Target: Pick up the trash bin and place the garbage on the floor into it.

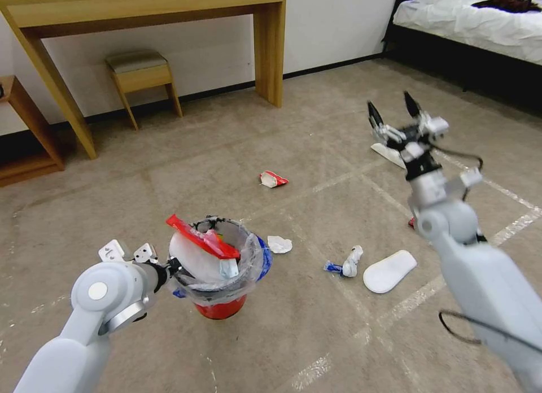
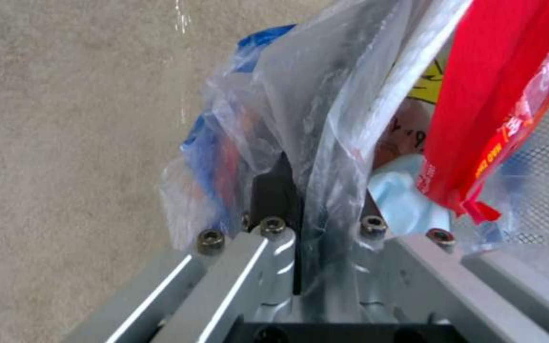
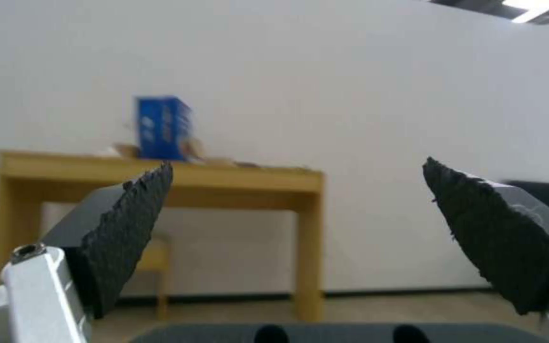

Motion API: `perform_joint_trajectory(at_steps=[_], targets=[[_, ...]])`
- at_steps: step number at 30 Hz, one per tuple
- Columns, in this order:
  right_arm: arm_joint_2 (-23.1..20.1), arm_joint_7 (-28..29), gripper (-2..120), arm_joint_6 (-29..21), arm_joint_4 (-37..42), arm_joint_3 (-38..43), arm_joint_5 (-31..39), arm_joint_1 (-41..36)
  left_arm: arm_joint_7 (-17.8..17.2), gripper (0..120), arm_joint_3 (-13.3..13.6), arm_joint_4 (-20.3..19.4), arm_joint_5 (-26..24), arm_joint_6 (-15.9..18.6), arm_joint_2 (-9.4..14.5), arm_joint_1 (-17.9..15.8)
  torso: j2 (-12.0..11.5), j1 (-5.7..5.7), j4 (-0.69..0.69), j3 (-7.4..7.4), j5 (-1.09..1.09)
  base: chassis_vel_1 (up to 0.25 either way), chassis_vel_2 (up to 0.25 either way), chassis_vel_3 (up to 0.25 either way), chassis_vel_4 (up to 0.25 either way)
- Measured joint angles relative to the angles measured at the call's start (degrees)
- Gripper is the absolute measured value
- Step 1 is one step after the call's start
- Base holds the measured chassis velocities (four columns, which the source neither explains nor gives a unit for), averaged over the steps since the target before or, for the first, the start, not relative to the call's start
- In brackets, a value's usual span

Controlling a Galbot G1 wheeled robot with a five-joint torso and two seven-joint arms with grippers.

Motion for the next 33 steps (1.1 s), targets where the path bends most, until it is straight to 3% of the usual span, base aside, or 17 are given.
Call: perform_joint_trajectory(at_steps=[6, 8, 13, 23, 33], targets=[[3.59, 2.55, 100, 0.56, 3.32, 5.62, -4.06, -7.01, -0.48, 4, -0.91, -0.80, -0.03, 0.14, 0.00, 1.08, 0.00, 0.00, 0.03, 0.00, -0.03, 0.000, 0.000, 0.000, 0.000], [8.77, 3.43, 100, 1.16, 6.06, 11.09, -7.78, -13.06, -0.86, 4, -1.19, -1.40, 0.19, 0.39, -0.04, 1.67, 0.02, 0.00, 0.02, -0.01, -0.04, 0.000, 0.000, 0.000, 0.000], [15.22, 3.04, 100, 4.00, 6.78, 18.21, -15.09, -21.60, -2.73, 4, -2.39, -2.36, 0.21, 0.78, 1.16, 2.46, 0.02, 0.00, 0.01, -0.01, -0.04, 0.000, 0.000, 0.000, 0.000], [19.77, 0.62, 100, 8.90, 6.51, 23.17, -18.04, -28.83, -3.06, 4, -4.68, -4.85, -0.75, 1.12, 0.94, 6.03, 0.02, 0.01, 0.02, 0.00, -0.03, 0.000, 0.000, 0.000, 0.000], [21.39, -0.72, 100, 12.77, 5.63, 24.23, -18.92, -30.34, -2.70, 4, -4.01, -4.86, -0.59, 1.16, 0.74, 5.60, 0.00, 0.01, 0.01, 0.00, -0.03, 0.000, 0.000, 0.000, 0.000]])
